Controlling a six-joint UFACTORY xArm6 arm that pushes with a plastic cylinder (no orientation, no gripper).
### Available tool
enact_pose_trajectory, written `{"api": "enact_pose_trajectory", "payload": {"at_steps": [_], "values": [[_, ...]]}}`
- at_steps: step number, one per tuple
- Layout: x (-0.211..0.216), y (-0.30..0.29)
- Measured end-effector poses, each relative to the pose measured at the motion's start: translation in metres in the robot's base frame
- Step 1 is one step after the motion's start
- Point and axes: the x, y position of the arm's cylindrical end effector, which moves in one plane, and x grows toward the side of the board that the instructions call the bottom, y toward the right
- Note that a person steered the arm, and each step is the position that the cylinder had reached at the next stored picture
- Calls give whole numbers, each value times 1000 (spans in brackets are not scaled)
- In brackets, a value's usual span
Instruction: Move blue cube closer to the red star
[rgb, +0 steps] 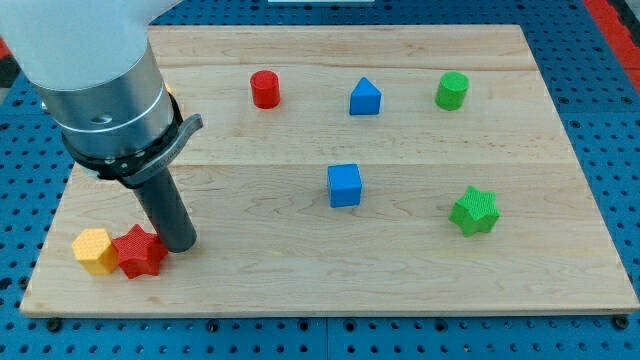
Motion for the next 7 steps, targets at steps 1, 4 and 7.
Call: {"api": "enact_pose_trajectory", "payload": {"at_steps": [1, 4, 7], "values": [[0, 56], [-22, 240], [-40, 189]]}}
